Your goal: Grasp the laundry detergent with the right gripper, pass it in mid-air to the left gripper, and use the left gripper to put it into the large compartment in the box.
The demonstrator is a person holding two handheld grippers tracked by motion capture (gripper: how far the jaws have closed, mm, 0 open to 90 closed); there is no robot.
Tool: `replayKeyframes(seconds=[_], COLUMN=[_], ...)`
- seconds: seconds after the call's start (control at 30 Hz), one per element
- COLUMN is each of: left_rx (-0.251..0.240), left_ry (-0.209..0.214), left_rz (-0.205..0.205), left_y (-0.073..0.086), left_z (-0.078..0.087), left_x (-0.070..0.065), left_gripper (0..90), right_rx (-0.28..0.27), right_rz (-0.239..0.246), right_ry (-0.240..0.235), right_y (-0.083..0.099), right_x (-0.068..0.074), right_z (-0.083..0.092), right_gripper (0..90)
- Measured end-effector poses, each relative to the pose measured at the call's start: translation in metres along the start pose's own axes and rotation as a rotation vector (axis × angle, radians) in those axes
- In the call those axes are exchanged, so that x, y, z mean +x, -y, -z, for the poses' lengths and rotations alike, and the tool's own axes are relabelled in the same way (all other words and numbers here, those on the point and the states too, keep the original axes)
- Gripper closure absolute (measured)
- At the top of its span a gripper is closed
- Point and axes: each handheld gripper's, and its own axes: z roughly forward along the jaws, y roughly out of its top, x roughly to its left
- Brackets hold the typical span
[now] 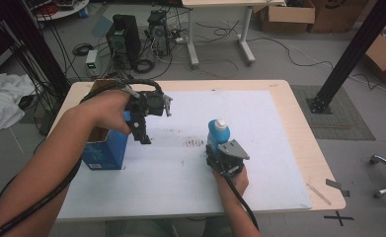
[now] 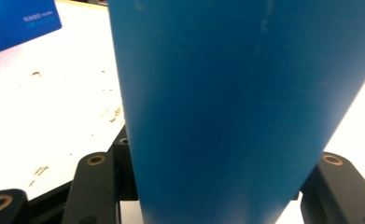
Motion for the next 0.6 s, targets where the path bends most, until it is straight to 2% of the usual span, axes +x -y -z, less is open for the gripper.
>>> replayKeyframes(seconds=[0.13, 0.2, 0.23, 0.3, 0.33, 0.37, 0.4, 0.47, 0.5, 0.53, 0.6], left_rx=[0.0, 0.002, 0.002, 0.004, 0.005, 0.003, 0.001, 0.005, 0.001, 0.001, -0.002], left_ry=[0.0, 0.001, 0.002, 0.002, 0.002, 0.003, 0.004, 0.007, 0.008, 0.009, 0.015], left_rz=[-0.001, -0.004, -0.005, -0.004, -0.009, -0.01, -0.009, -0.014, -0.012, -0.015, -0.019], left_y=[-0.002, -0.003, -0.003, -0.005, -0.006, -0.006, -0.007, -0.009, -0.01, -0.011, -0.013], left_z=[0.001, 0.002, 0.002, 0.003, 0.003, 0.004, 0.004, 0.005, 0.005, 0.006, 0.007], left_x=[0.0, 0.0, 0.0, 0.0, 0.0, 0.0, 0.0, -0.001, -0.001, -0.001, -0.002], left_gripper=[0.1, 0.1, 0.1, 0.1, 0.1, 0.1, 0.1, 0.1, 0.1, 0.1, 0.1], right_rx=[-0.006, -0.008, -0.002, 0.001, 0.002, 0.002, 0.004, 0.002, 0.002, 0.002, 0.0], right_rz=[0.025, 0.027, 0.04, 0.044, 0.048, 0.048, 0.052, 0.069, 0.082, 0.082, 0.096], right_ry=[-0.055, -0.065, -0.1, -0.112, -0.163, -0.163, -0.184, -0.227, -0.27, -0.27, -0.328], right_y=[-0.006, -0.007, -0.012, -0.013, -0.018, -0.018, -0.02, -0.025, -0.03, -0.03, -0.035], right_x=[-0.011, -0.013, -0.019, -0.021, -0.028, -0.028, -0.03, -0.034, -0.037, -0.037, -0.041], right_z=[0.008, 0.01, 0.014, 0.015, 0.019, 0.019, 0.02, 0.023, 0.026, 0.026, 0.028], right_gripper=[42.9, 42.9, 43.0, 43.0, 43.1, 43.1, 43.1, 43.1, 43.1, 43.1, 43.0])
